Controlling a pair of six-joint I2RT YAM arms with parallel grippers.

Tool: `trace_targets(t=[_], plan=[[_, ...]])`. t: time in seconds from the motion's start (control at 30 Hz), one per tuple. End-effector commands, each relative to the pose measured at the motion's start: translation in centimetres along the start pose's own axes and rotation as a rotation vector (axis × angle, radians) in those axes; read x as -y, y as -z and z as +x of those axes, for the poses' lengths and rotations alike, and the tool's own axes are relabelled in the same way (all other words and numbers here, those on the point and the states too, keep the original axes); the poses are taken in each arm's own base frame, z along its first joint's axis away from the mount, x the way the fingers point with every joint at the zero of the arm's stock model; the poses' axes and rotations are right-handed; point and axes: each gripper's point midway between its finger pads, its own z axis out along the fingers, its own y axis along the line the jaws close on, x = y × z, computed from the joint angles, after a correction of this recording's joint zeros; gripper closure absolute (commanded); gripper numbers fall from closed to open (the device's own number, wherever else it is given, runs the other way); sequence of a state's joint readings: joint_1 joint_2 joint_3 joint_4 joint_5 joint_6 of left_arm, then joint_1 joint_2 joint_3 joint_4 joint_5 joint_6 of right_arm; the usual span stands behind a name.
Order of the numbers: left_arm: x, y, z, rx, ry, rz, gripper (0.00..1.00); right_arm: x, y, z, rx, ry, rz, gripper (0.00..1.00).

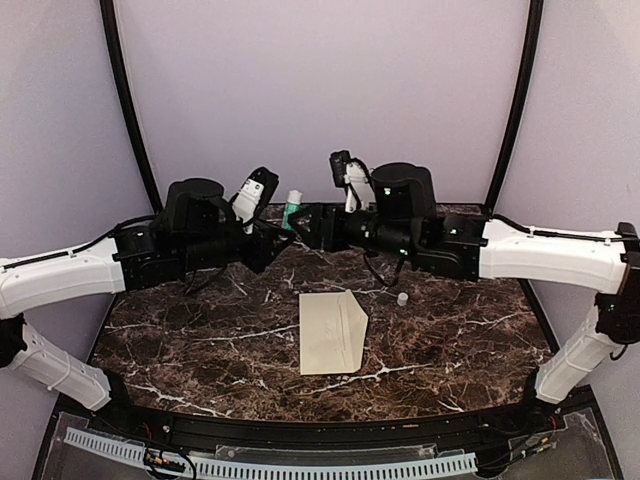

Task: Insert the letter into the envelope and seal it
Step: Unscrew the solid glue.

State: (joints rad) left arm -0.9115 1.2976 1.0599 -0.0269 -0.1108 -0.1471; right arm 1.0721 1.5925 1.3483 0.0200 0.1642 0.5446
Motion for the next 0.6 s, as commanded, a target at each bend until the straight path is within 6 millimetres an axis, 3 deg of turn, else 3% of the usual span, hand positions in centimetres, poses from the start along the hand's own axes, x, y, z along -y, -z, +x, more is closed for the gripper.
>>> trace_targets(t=[0.0, 0.1, 0.2, 0.3, 0.4, 0.57], plan=[[1.8, 2.5, -3.4, 0.081, 0.062, 0.144, 1.00, -1.3, 4.8, -4.3, 0.156, 0.039, -0.179, 0.30], [3.0, 3.3, -3.8, 0.090, 0.081, 0.258, 1.00, -1.6, 7.6, -4.7, 0.196, 0.059, -0.326, 0.23], [6.0, 4.5, -4.1, 0.117, 0.073, 0.458, 1.00, -1.9, 9.7, -4.8, 0.209, 0.081, -0.457, 0.20], [8.6, 6.0, -4.7, 0.122, 0.069, 0.639, 1.00, -3.6, 11.5, -4.5, 0.187, 0.122, -0.615, 0.19], [10.9, 7.2, -5.0, 0.107, 0.059, 0.804, 1.00, -5.7, 12.7, -4.1, 0.157, 0.166, -0.754, 0.21], [11.9, 7.8, -5.0, 0.090, 0.055, 0.884, 1.00, -7.5, 12.9, -3.7, 0.104, 0.182, -0.881, 0.27]])
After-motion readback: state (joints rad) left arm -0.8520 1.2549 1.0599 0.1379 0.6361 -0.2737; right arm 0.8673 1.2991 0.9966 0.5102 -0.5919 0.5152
